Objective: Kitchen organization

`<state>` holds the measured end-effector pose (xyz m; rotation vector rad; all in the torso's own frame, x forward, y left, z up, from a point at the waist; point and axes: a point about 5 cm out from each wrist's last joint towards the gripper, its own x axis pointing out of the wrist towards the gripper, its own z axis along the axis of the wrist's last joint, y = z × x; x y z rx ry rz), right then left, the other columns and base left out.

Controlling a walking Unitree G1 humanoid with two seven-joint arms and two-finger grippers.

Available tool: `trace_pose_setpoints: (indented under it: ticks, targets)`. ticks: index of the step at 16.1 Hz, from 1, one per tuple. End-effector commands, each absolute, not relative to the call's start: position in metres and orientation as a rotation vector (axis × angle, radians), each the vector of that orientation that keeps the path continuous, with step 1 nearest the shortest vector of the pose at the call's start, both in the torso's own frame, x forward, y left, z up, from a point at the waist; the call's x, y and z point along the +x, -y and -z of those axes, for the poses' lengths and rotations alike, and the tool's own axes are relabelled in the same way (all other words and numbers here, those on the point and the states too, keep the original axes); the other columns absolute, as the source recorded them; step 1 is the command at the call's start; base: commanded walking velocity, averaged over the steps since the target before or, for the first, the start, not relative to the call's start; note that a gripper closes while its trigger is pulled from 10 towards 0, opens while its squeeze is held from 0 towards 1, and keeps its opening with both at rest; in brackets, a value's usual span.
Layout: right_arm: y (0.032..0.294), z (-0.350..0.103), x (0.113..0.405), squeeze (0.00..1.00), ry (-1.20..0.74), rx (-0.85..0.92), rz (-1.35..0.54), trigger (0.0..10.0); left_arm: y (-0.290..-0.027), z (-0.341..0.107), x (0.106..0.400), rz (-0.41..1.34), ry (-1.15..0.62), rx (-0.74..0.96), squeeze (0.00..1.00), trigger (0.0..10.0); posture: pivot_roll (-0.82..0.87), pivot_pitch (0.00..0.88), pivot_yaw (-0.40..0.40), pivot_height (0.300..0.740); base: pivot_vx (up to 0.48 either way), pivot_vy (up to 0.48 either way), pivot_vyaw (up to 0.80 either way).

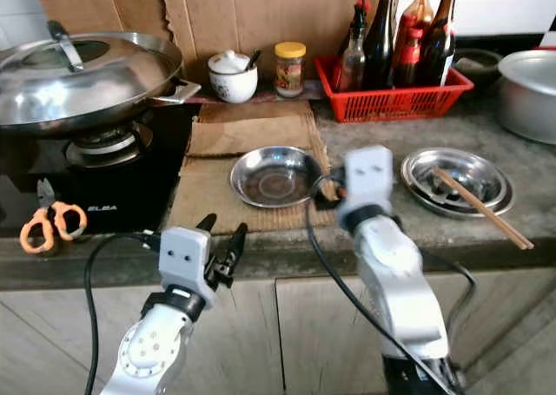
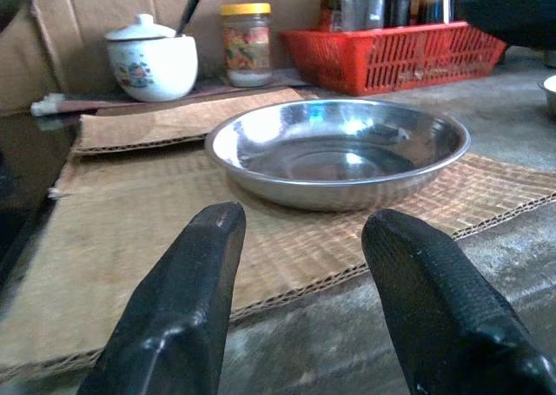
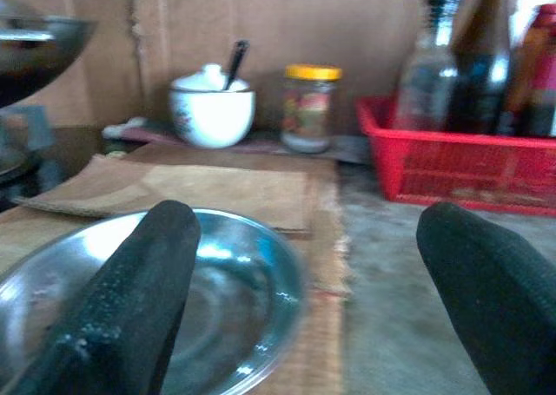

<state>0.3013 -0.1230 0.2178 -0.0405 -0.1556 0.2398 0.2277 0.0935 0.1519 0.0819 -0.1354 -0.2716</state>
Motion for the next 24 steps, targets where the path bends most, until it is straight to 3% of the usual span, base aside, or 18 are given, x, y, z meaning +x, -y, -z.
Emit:
trace_pose_setpoints:
  ticks: [1,5,11,24]
  targets:
    - [0.119,-0.217,0.305,0.0,0.104,-0.03,-0.259,10.0,-0.094,-0.151,0.227,0.271,0.132,0.082,0.0,10.0,0.08,0.034,-0.022,0.74,0.0,0.0,0.0]
    - [0.117,-0.221,0.318,0.0,-0.038,-0.018,-0.274,10.0,-0.092,-0.151,0.226,0.276,0.131,0.08,0.0,10.0,0.08,0.034,-0.028,0.74,0.0,0.0,0.0]
    - [0.115,-0.237,0.359,0.0,-0.204,0.01,-0.201,10.0,-0.088,-0.15,0.226,0.286,0.124,0.072,0.0,10.0,0.08,0.055,-0.046,0.74,0.0,0.0,0.0]
    - [0.121,-0.22,0.377,0.0,-0.484,0.018,-0.117,10.0,-0.089,-0.147,0.225,0.267,0.116,0.065,0.0,10.0,0.08,0.068,-0.05,0.74,0.0,0.0,0.0]
